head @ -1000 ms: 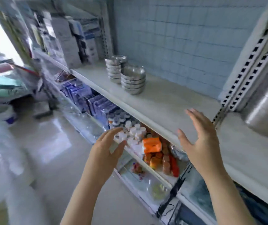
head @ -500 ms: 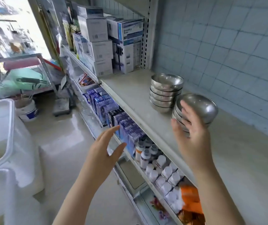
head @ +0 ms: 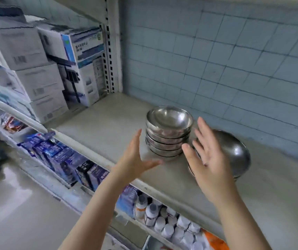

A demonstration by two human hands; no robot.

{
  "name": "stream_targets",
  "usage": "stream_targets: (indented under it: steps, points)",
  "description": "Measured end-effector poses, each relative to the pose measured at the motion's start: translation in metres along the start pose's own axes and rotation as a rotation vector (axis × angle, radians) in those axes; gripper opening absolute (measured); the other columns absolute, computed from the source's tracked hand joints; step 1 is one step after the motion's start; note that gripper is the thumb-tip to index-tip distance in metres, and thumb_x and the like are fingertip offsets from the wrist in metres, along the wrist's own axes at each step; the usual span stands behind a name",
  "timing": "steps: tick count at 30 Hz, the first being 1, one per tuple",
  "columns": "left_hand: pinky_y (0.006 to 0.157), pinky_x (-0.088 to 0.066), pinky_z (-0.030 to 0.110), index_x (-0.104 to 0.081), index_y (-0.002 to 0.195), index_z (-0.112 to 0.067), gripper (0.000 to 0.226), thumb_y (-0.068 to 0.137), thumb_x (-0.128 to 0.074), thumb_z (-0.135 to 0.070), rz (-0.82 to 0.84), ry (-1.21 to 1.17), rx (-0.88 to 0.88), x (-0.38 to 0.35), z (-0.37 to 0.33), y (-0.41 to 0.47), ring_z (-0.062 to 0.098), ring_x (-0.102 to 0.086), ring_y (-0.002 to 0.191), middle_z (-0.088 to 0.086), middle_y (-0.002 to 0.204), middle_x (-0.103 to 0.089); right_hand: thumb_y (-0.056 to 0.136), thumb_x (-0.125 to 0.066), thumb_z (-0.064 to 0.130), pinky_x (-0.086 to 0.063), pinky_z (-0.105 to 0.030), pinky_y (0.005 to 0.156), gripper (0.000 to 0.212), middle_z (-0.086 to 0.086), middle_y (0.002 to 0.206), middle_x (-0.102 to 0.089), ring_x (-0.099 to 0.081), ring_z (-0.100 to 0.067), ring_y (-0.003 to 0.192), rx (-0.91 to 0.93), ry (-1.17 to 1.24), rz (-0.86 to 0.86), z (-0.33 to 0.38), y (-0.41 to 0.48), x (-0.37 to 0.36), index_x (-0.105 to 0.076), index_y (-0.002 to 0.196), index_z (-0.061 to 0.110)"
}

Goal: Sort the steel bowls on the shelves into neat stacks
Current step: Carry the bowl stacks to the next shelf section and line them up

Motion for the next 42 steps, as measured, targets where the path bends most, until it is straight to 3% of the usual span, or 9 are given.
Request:
stream_targets:
  steps: [3, 8, 11, 13, 16, 19, 22, 31, 42]
  points:
    - [0.111, -0.038, 0.046, -0.017, 0.15, -0.017, 0.128, 0.052, -0.086, -0.06, 0.183, -0.177, -0.07, -0.016, 0.012, 0.043, 0.017, -0.046, 0.134, 0.004, 0.146, -0.046, 0.082, -0.064, 0.037, -0.034, -0.027, 0.117, 0.075, 0.024, 0.156, -0.035, -0.036, 0.009, 0.139, -0.092, -0.019, -0.126, -0.003, -0.001, 0.001, -0.032, 0.15, 0.039]
    - [0.099, -0.049, 0.043, -0.044, 0.126, -0.029, 0.094, 0.047, -0.091, -0.05, 0.326, -0.274, -0.19, -0.013, 0.019, 0.064, 0.01, -0.064, 0.111, -0.005, 0.119, -0.066, 0.082, -0.071, 0.038, -0.036, -0.027, 0.115, 0.079, 0.021, 0.155, -0.039, -0.04, 0.007, 0.138, -0.134, -0.072, -0.281, 0.003, -0.006, -0.016, -0.034, 0.152, 0.031]
    - [0.092, -0.05, 0.023, -0.042, 0.125, -0.04, 0.092, 0.049, -0.094, -0.039, 0.411, -0.299, -0.23, -0.001, 0.019, 0.062, 0.003, -0.063, 0.108, -0.01, 0.117, -0.066, 0.082, -0.07, 0.04, -0.035, -0.027, 0.116, 0.079, 0.023, 0.155, -0.038, -0.039, 0.008, 0.138, -0.163, -0.1, -0.321, -0.002, -0.013, -0.037, -0.035, 0.152, 0.032]
    - [0.085, -0.047, 0.013, -0.041, 0.13, -0.035, 0.095, 0.051, -0.093, -0.031, 0.455, -0.323, -0.242, 0.011, 0.023, 0.06, 0.0, -0.062, 0.107, -0.009, 0.118, -0.064, 0.08, -0.074, 0.05, -0.034, -0.025, 0.117, 0.085, 0.025, 0.156, -0.034, -0.037, 0.007, 0.139, -0.186, -0.142, -0.325, -0.011, -0.013, -0.052, -0.032, 0.152, 0.039]
    - [0.094, -0.049, 0.024, -0.036, 0.142, -0.023, 0.107, 0.052, -0.093, -0.037, 0.509, -0.383, -0.229, 0.022, 0.035, 0.057, 0.009, -0.06, 0.115, -0.004, 0.127, -0.061, 0.072, -0.08, 0.056, -0.034, -0.032, 0.119, 0.097, 0.02, 0.157, -0.036, -0.037, 0.002, 0.141, -0.233, -0.174, -0.292, -0.025, -0.007, -0.072, -0.027, 0.152, 0.042]
    - [0.103, -0.047, 0.039, -0.034, 0.143, -0.024, 0.112, 0.05, -0.092, -0.047, 0.514, -0.366, -0.213, 0.025, 0.042, 0.059, 0.011, -0.058, 0.119, -0.006, 0.13, -0.059, 0.072, -0.08, 0.047, -0.038, -0.037, 0.116, 0.096, 0.019, 0.148, -0.048, -0.045, -0.001, 0.137, -0.24, -0.255, -0.278, -0.034, -0.003, -0.08, -0.032, 0.153, 0.029]
    - [0.105, -0.045, 0.044, -0.034, 0.142, -0.027, 0.112, 0.049, -0.091, -0.052, 0.52, -0.36, -0.207, 0.023, 0.045, 0.059, 0.014, -0.057, 0.121, -0.006, 0.133, -0.057, 0.07, -0.081, 0.047, -0.04, -0.041, 0.114, 0.092, 0.017, 0.145, -0.052, -0.048, -0.004, 0.135, -0.249, -0.27, -0.31, -0.038, -0.005, -0.075, -0.037, 0.149, 0.032]
    - [0.111, -0.038, 0.043, -0.022, 0.15, -0.027, 0.101, 0.07, -0.079, -0.053, 0.519, -0.404, -0.288, 0.029, 0.028, 0.052, 0.012, -0.046, 0.133, -0.005, 0.145, -0.045, 0.064, -0.088, 0.045, -0.04, -0.038, 0.113, 0.087, 0.013, 0.146, -0.054, -0.049, -0.008, 0.136, -0.235, -0.218, -0.362, -0.042, -0.006, -0.071, -0.041, 0.138, 0.05]
    - [0.108, -0.042, 0.032, -0.029, 0.147, -0.026, 0.098, 0.066, -0.077, -0.054, 0.51, -0.373, -0.308, 0.03, 0.029, 0.054, 0.0, -0.05, 0.124, -0.016, 0.136, -0.051, 0.064, -0.087, 0.032, -0.04, -0.032, 0.111, 0.09, 0.007, 0.146, -0.055, -0.049, -0.008, 0.136, -0.22, -0.166, -0.368, -0.045, -0.006, -0.07, -0.04, 0.139, 0.043]
Point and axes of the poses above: each hand's wrist, its own y-axis towards the middle knuckle, its own x-axis out of the back of the hand, z = x × y, the point moved 9 cm from there along y, towards the middle knuckle
